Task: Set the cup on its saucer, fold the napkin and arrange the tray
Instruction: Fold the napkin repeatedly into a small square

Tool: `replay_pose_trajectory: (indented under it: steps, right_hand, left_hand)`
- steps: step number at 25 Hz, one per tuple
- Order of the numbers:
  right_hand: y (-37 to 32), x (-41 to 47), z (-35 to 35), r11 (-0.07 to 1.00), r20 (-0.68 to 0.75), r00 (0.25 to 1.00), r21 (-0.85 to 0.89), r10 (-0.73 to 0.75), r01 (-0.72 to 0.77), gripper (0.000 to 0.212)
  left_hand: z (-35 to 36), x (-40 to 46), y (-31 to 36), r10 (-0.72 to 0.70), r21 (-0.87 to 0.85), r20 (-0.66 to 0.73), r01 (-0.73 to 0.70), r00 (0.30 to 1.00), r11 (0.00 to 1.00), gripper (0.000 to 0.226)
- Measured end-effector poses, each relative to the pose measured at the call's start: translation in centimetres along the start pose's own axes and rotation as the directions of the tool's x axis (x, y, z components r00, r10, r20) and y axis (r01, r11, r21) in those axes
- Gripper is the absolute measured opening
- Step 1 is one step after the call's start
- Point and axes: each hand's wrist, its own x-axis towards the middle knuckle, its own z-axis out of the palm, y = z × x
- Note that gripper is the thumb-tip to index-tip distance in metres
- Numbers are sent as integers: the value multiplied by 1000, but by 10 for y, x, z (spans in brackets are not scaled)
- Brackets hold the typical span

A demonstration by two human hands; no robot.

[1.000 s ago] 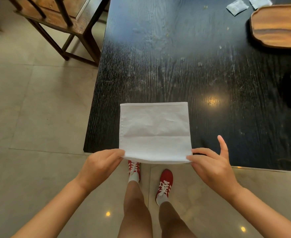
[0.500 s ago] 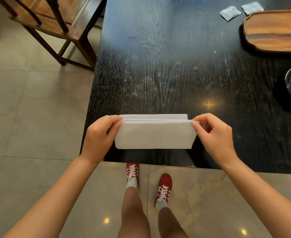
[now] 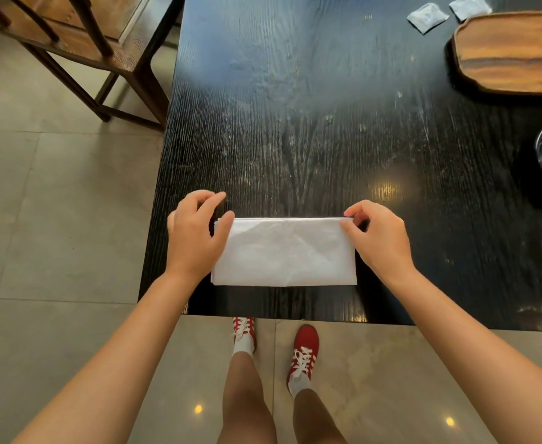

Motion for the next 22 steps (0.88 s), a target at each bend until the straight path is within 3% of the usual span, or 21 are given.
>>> replay_pose_trajectory:
  steps: [3,5,7,12,19,22]
  right_hand:
    - [-7,-8,2,955,-117,972,-244,-202,169,33]
    - [-16,-19,11,861,-119,917,-407,-382,306,41]
    - [-24,-32,26,789,-63,884,-484,-464,379,46]
    - [-29,-43,64,779,185,912,-475,-366,409,56]
    - [-2,-39,50,752,300,895,-491,-329,441,67]
    - [11,-37,36,732,309,903,-533,-299,425,69]
  left_hand:
    - [4,-14,23,161,214,-29,-151,987,965,57]
    - [24,-32,40,280,283,109,-300,954,911,59]
    - [48,-45,42,290,328,222,-352,931,877,59]
    - [66,-44,29,194,379,263,-286,945,880,59]
    - [55,-43,22,250,384,283,-349,926,855,58]
    - [43,-49,10,178,449,242,-273,954,851,64]
